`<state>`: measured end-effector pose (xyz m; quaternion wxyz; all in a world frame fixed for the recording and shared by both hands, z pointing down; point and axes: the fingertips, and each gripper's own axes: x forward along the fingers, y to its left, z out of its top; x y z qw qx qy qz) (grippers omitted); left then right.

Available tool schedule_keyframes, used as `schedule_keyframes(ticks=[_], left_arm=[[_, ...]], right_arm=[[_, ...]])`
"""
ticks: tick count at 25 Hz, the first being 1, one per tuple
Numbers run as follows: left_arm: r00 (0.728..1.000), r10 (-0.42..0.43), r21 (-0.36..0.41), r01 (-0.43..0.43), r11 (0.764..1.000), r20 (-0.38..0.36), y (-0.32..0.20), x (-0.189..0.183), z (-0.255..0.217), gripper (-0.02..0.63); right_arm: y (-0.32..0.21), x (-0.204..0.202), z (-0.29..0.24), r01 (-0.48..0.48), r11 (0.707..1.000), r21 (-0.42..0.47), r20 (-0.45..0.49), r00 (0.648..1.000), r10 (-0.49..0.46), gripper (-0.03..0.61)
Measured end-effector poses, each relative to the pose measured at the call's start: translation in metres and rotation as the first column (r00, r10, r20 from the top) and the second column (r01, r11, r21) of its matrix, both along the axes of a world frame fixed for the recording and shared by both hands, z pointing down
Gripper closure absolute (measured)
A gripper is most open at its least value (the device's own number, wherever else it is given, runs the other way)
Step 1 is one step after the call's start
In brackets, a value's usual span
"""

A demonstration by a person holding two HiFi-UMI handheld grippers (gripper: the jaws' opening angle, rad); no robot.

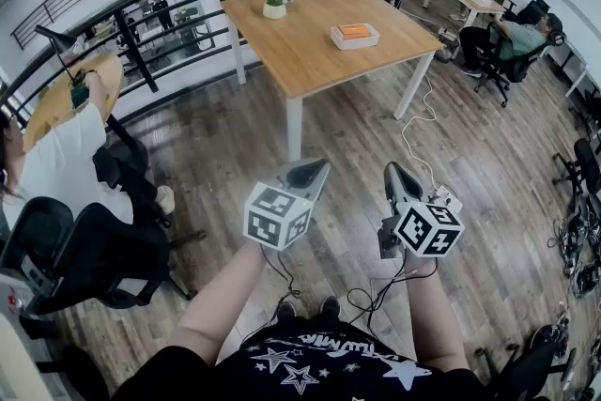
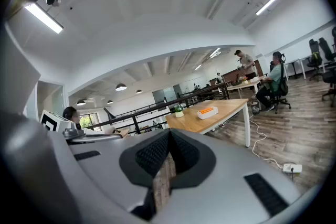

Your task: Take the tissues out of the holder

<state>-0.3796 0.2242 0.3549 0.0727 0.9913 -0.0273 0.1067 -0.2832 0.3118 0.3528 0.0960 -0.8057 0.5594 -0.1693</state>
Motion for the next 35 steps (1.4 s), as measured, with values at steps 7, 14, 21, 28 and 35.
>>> schedule_keyframes(ticks=[7,14,21,28,35], left_arm=[[1.0,-0.003,0.022,0.003,1.0,-0.005,0.007,-0.013,-0.003,0.595],[1.0,-0.013,0.011,0.013,1.0,-0.011,0.024,-0.008,-0.003,0.595],[1.0,-0.013,0.015,0.013,1.0,0.002,0.046,0.019,0.006,0.595],[0.998,-0.062,0.034,0.062,0.998,0.004,0.068,0.053,0.006,0.595],[0.997,-0.072,0.019,0.072,0.997,0.019,0.073,0.08,0.017,0.595]], right_arm=[[0.008,-0.018,0.003,0.006,1.0,-0.003,-0.004,1.0,-0.006,0.563],[0.013,-0.023,0.0,0.014,1.0,0.018,0.009,1.0,-0.014,0.563],[0.04,0.006,0.014,-0.009,0.998,0.056,0.085,0.996,0.004,0.563],[0.056,0.042,0.019,0.056,0.994,0.089,0.095,0.993,-0.065,0.563],[0.052,0.067,0.032,0.126,0.979,0.16,0.163,0.975,-0.152,0.563]])
